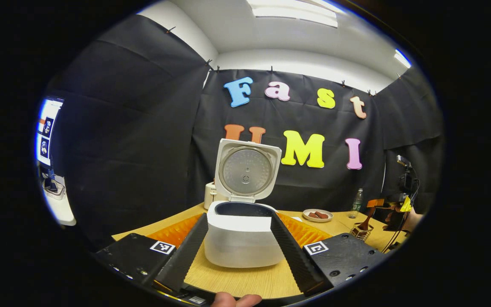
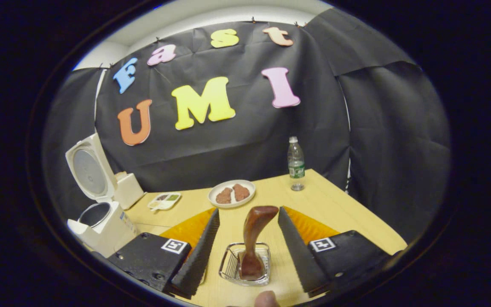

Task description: Close the left gripper, press the button to open the rice cooker; take a wooden spoon from the chopstick holder with the right hand, scoop a spoonful of rice and pour it into the rice cooker, then put the wooden spoon back into the chopstick holder.

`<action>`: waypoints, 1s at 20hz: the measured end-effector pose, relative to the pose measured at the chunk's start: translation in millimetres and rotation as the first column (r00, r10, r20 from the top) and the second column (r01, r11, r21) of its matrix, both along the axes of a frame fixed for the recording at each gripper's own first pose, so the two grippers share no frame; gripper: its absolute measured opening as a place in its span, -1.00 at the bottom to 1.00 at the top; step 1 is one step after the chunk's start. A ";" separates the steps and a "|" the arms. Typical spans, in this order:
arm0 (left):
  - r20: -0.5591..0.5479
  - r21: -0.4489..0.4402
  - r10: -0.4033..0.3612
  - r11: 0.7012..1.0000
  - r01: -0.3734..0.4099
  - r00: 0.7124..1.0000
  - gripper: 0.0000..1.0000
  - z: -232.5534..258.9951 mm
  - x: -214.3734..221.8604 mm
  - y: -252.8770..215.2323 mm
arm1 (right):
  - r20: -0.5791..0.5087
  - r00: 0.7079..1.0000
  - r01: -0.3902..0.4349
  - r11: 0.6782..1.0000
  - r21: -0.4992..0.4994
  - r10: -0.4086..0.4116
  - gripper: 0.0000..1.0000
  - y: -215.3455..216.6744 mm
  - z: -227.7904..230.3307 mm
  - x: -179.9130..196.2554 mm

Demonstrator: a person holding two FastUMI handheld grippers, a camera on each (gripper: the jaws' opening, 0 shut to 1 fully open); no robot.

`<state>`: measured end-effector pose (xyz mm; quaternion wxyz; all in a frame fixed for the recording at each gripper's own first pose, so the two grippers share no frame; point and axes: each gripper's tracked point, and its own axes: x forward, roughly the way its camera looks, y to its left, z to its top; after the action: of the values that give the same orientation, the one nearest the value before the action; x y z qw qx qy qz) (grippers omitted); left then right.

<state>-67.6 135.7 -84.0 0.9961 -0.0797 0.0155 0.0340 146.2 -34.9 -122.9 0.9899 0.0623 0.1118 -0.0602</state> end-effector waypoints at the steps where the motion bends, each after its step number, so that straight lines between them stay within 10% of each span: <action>1: 0.009 -0.012 -0.003 1.000 0.003 1.000 0.89 4.0 0.8 -3.1 | 0.028 1.000 -0.004 1.000 -0.022 0.005 0.76 -0.4 13.4 -4.5; 3: 0.016 0.032 0.004 0.999 -0.005 1.000 0.89 17.8 13.0 -6.9 | 0.070 0.997 -0.018 0.998 -0.054 0.021 1.00 0.1 34.0 -15.4; 8: 0.013 0.150 0.041 0.988 -0.043 0.999 0.88 74.6 69.0 -13.3 | 0.140 0.980 -0.134 0.989 -0.056 0.141 1.00 14.1 45.7 -55.4; 12: -0.067 0.074 -0.050 0.996 0.055 0.996 0.88 93.2 135.1 -46.2 | 0.158 0.962 -0.209 0.974 -0.087 0.221 0.97 19.3 31.6 -89.9; 20: -0.059 0.231 0.049 0.972 -0.034 0.997 0.88 165.2 265.0 -35.9 | 0.153 0.919 -0.337 0.926 -0.173 0.363 1.00 44.6 -29.4 -163.2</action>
<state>197.4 99.8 81.2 0.9967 0.0371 0.0420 0.0588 -17.1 9.7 -152.4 0.9926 -0.0248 0.0255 0.1162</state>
